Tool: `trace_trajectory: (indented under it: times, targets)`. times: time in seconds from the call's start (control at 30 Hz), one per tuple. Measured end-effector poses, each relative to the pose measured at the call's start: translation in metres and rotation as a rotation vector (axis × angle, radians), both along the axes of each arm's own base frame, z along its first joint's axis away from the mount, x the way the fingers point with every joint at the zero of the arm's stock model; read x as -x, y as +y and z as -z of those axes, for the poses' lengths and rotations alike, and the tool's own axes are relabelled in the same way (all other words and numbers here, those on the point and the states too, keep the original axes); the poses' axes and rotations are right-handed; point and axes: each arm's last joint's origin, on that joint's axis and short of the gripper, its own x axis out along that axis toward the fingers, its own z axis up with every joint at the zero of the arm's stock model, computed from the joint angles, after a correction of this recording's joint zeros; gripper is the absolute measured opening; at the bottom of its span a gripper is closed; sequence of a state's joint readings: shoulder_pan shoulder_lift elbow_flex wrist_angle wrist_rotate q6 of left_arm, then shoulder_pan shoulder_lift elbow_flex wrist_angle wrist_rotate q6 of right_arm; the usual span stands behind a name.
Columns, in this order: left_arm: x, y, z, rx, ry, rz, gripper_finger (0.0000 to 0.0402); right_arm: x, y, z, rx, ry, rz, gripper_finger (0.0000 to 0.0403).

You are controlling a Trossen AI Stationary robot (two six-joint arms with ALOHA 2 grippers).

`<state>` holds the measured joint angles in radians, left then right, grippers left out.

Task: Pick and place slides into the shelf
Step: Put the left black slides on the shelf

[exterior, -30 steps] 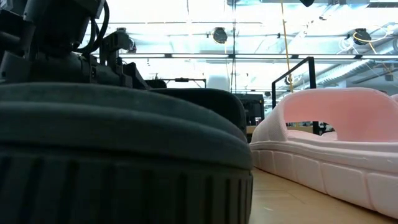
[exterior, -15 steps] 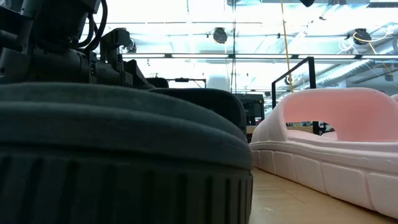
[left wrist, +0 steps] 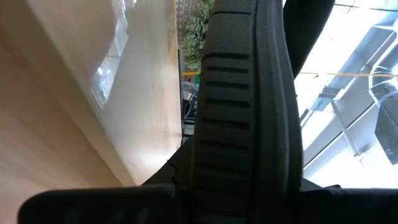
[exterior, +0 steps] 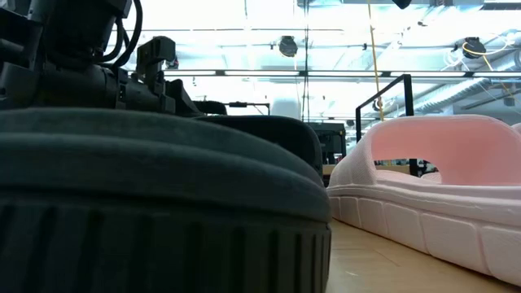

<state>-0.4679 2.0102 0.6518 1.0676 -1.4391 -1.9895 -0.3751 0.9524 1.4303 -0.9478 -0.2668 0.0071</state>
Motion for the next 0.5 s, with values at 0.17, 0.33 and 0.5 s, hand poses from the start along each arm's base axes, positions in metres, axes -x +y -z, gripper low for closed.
trace_trajectory:
  times: [0.17, 0.33, 0.5]
  targets:
    - [0.0012, -0.0048, 0.0001, -0.009, 0.022, 0.036, 0.0072, -0.0005, -0.0001, 0.0002, -0.003, 0.001, 0.001, 0.0043]
    - [0.0031, -0.0076, -0.0001, -0.003, 0.004, 0.025, 0.0072, -0.0005, -0.0002, 0.0002, -0.004, 0.001, 0.002, 0.0043]
    - [0.003, -0.0077, -0.0001, -0.008, 0.013, 0.029, 0.0072, -0.0005, -0.0002, 0.0002, -0.004, 0.001, 0.002, 0.0043]
